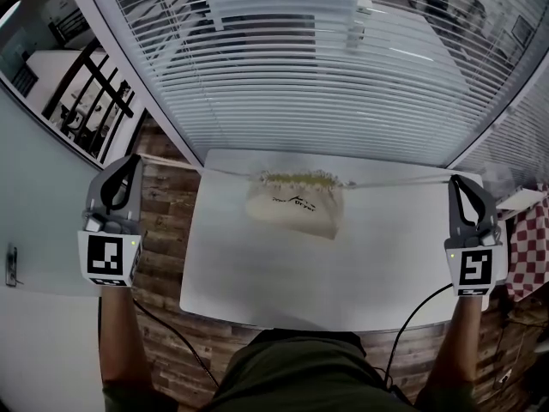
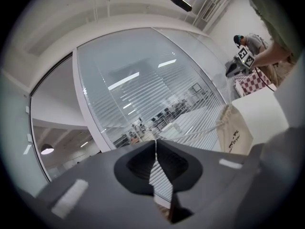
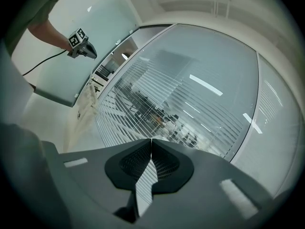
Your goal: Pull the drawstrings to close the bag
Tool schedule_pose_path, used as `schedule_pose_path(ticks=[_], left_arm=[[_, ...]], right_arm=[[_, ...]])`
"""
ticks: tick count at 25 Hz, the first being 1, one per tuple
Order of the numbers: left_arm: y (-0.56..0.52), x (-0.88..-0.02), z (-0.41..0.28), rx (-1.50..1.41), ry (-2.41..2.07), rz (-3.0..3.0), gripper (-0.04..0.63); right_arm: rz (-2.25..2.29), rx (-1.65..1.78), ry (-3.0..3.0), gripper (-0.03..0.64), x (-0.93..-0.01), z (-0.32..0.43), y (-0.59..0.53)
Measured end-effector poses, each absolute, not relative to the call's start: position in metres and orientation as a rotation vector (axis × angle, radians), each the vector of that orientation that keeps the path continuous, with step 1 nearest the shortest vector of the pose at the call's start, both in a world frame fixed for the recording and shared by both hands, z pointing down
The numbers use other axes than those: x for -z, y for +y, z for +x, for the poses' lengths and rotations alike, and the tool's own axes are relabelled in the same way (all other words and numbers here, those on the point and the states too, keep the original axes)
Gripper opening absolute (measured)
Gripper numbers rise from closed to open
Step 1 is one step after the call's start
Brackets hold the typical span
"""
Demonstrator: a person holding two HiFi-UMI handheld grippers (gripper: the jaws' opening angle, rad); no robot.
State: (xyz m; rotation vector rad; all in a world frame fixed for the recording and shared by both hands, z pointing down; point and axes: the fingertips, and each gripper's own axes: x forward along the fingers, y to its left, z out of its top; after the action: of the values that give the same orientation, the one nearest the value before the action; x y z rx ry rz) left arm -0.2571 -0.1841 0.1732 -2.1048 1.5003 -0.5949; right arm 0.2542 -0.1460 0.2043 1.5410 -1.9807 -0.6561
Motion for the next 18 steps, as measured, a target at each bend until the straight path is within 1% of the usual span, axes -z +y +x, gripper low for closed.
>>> schedule_pose_path(ticks=[18], left_arm=[[-0.182,-0.176,-0.260,0.617,1.485,-2.105,0.014]], right_arm=[[1.538,0.614,-1.982,0.015,-0.216,0.253,-0.146]])
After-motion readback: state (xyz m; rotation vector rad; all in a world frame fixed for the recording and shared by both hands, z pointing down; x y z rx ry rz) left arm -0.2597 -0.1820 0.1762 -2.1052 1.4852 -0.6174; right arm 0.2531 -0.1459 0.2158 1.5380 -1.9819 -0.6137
